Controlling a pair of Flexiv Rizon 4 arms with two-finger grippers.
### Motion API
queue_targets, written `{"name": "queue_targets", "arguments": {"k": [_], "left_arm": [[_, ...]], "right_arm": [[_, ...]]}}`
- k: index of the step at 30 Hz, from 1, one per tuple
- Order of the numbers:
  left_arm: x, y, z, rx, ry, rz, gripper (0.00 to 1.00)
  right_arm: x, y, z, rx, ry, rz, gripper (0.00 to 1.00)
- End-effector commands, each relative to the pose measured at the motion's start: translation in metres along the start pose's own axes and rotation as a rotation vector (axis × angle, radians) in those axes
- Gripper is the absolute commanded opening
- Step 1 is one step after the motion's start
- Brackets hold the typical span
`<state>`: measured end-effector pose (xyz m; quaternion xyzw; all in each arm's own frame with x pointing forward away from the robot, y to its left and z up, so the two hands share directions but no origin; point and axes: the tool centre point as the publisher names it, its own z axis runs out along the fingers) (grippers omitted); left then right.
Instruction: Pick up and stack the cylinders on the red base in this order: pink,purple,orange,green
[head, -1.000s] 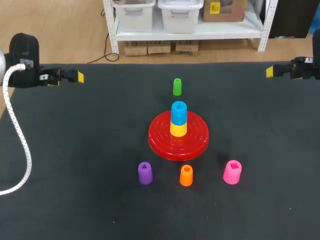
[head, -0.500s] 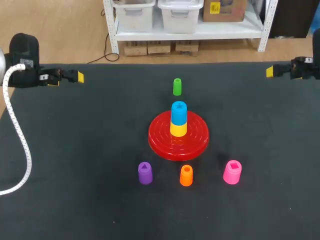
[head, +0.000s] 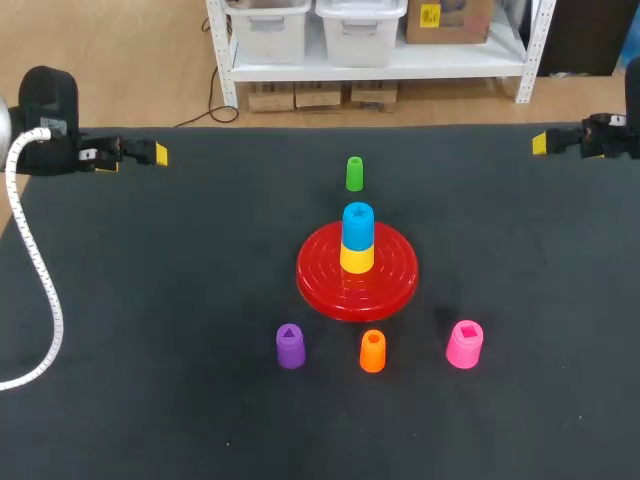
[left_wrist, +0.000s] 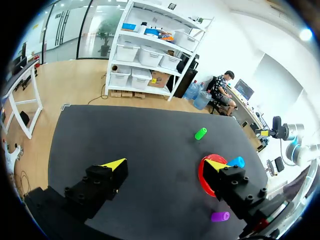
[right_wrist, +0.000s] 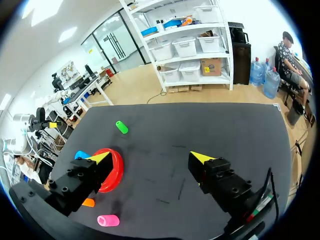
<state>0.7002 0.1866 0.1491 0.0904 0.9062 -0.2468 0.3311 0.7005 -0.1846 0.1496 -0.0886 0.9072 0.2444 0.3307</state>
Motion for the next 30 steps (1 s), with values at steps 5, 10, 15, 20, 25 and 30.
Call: {"name": "queue_targets", "arguments": {"k": [5, 10, 15, 20, 25, 30], "left_arm": [[0.0, -0.002, 0.0, -0.007, 0.003, -0.002, 1.0], [0.0, -0.002, 0.0, -0.007, 0.003, -0.002, 1.0], [0.0, -0.002, 0.0, -0.007, 0.003, -0.002, 1.0], [-0.024, 0.007, 0.024, 0.08, -0.043, 0.182, 1.0], [-0.048, -0.014, 0.028, 0.258, -0.079, 0.562, 1.0], [-0.046, -0.057, 0.024, 0.356, -0.07, 0.789, 1.0]], "right_arm": [[0.0, 0.0, -0.001, 0.001, 0.0, 0.0, 1.0], [0.0, 0.0, -0.001, 0.001, 0.0, 0.0, 1.0], [0.0, 0.0, -0.001, 0.001, 0.0, 0.0, 1.0], [0.0, 0.0, -0.001, 0.001, 0.0, 0.0, 1.0], [0.0, 0.0, -0.001, 0.001, 0.0, 0.0, 1.0], [0.0, 0.0, -0.001, 0.001, 0.0, 0.0, 1.0]]}}
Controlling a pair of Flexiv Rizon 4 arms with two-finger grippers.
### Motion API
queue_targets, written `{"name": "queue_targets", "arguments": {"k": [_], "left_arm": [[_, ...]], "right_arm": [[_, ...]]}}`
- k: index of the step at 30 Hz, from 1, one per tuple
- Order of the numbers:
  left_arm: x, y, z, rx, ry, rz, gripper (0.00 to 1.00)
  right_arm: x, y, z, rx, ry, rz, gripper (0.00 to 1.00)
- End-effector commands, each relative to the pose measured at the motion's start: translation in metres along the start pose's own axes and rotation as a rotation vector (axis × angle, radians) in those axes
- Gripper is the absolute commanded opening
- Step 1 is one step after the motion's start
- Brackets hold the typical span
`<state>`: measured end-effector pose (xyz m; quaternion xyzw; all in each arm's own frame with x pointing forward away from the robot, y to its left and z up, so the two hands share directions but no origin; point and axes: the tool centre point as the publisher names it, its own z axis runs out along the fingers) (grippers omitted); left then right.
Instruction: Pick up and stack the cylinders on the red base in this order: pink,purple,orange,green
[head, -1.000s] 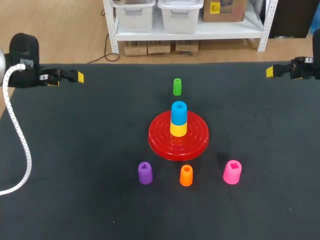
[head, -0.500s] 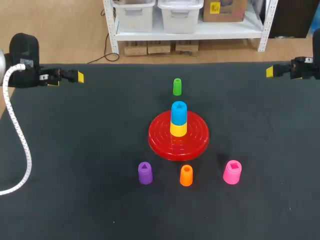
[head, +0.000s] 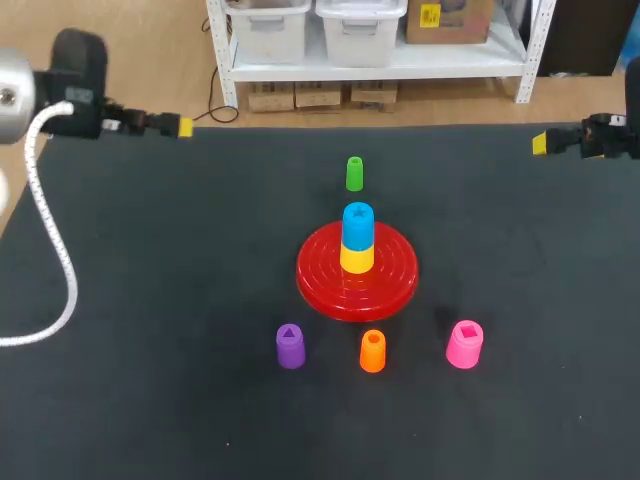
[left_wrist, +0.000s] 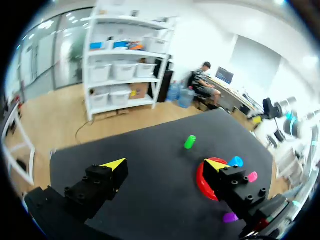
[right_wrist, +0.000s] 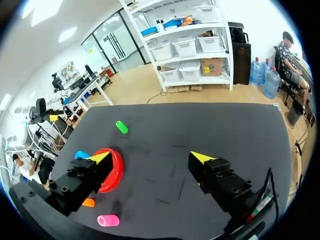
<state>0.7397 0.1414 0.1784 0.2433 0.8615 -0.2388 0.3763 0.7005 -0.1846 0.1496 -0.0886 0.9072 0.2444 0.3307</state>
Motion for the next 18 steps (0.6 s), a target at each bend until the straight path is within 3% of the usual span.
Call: {"name": "queue_targets", "arguments": {"k": [1, 6, 11, 15, 18], "left_arm": [[-0.004, -0.026, 0.0, 0.258, -0.065, 0.514, 1.0], [0.001, -0.073, -0.003, 0.404, 0.019, 0.69, 1.0], [0.013, -0.098, -0.003, 0.504, 0.115, 0.825, 1.0], [0.024, -0.102, -0.005, 0.558, 0.214, 0.89, 1.0], [0.034, -0.09, -0.009, 0.545, 0.281, 0.911, 1.0]], "right_arm": [[0.0, 0.0, -0.001, 0.001, 0.0, 0.0, 1.0], [0.0, 0.0, -0.001, 0.001, 0.0, 0.0, 1.0], [0.0, 0.0, -0.001, 0.001, 0.0, 0.0, 1.0], [0.0, 0.0, -0.001, 0.001, 0.0, 0.0, 1.0], [0.0, 0.0, -0.001, 0.001, 0.0, 0.0, 1.0]]}}
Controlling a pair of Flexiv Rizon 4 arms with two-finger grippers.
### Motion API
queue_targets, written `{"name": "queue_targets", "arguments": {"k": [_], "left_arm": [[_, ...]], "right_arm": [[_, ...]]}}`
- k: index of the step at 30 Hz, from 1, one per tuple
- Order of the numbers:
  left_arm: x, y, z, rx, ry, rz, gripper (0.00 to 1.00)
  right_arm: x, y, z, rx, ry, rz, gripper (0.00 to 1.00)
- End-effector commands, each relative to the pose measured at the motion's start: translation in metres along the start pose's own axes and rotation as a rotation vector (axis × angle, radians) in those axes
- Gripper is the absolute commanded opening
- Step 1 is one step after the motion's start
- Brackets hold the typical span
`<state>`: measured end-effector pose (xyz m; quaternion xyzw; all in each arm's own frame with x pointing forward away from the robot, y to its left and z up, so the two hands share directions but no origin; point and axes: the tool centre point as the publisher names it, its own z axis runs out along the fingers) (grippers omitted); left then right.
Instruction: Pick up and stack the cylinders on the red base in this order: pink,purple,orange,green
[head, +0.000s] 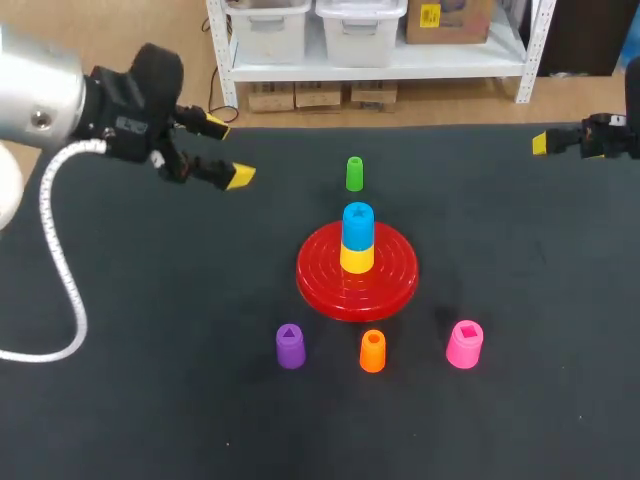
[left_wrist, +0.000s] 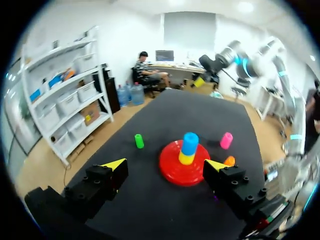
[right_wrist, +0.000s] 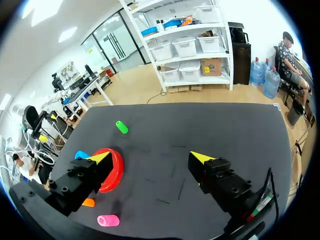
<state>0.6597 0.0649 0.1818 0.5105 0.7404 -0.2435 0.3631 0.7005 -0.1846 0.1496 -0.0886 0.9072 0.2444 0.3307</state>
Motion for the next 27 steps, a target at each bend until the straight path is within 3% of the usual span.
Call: {"name": "queue_targets", "arguments": {"k": [1, 9, 15, 22, 27], "left_arm": [[0.019, 0.01, -0.016, 0.307, 0.21, 0.369, 1.0], [0.047, 0.024, -0.053, 0.281, 0.303, 0.349, 1.0], [0.054, 0.029, -0.061, 0.228, 0.322, 0.321, 1.0], [0.054, 0.029, -0.057, 0.198, 0.288, 0.301, 1.0], [0.053, 0.029, -0.055, 0.179, 0.21, 0.26, 1.0]], "right_arm": [[0.0, 0.0, -0.001, 0.001, 0.0, 0.0, 1.0], [0.0, 0.0, -0.001, 0.001, 0.0, 0.0, 1.0], [0.0, 0.0, -0.001, 0.001, 0.0, 0.0, 1.0], [0.0, 0.0, -0.001, 0.001, 0.0, 0.0, 1.0], [0.0, 0.0, -0.001, 0.001, 0.0, 0.0, 1.0]]}}
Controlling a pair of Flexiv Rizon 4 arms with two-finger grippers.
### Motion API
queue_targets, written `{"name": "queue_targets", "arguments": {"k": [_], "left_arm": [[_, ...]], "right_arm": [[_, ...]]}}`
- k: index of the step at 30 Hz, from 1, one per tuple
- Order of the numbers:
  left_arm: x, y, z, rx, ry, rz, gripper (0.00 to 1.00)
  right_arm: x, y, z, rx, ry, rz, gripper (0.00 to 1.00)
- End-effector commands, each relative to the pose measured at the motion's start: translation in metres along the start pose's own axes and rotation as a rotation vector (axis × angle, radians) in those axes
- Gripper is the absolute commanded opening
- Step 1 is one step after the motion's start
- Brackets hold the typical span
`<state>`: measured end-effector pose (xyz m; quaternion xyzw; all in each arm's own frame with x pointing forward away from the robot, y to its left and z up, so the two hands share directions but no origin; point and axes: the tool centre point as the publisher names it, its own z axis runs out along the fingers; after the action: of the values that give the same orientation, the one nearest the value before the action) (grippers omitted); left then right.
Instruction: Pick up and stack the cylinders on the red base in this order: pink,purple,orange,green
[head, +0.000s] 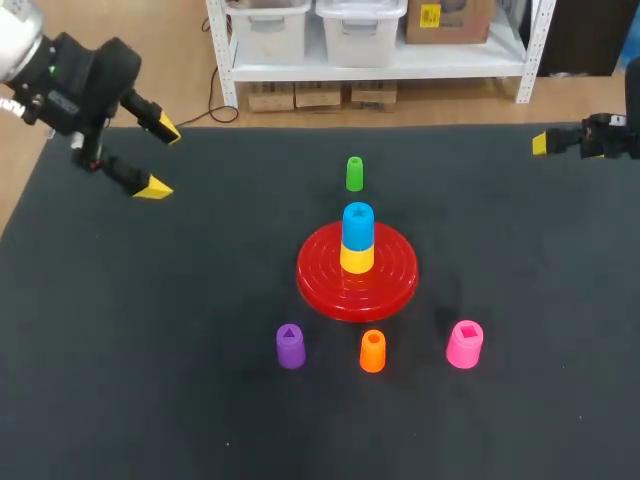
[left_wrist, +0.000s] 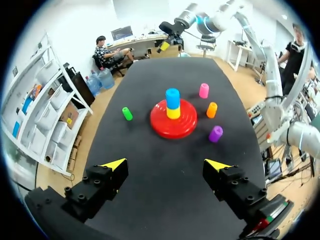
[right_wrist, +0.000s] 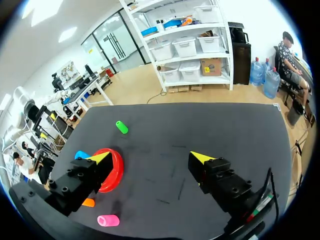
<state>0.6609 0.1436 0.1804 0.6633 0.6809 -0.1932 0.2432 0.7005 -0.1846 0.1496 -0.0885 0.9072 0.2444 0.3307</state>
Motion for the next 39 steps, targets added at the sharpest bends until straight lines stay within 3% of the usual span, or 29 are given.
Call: {"name": "queue_targets", "arguments": {"k": [1, 13, 20, 39], "left_arm": [[0.004, -0.001, 0.003, -0.02, -0.062, -0.01, 1.0], [0.008, -0.002, 0.002, 0.008, -0.168, 0.0, 1.0], [0.02, -0.002, 0.003, 0.016, -0.171, 0.007, 1.0], [0.021, -0.001, 0.004, 0.008, -0.173, -0.021, 1.0]], "right_arm": [[0.0, 0.0, -0.001, 0.001, 0.0, 0.0, 1.0], [0.0, 0.0, -0.001, 0.001, 0.0, 0.0, 1.0], [0.0, 0.0, -0.001, 0.001, 0.0, 0.0, 1.0], [0.0, 0.0, -0.001, 0.001, 0.0, 0.0, 1.0]]}}
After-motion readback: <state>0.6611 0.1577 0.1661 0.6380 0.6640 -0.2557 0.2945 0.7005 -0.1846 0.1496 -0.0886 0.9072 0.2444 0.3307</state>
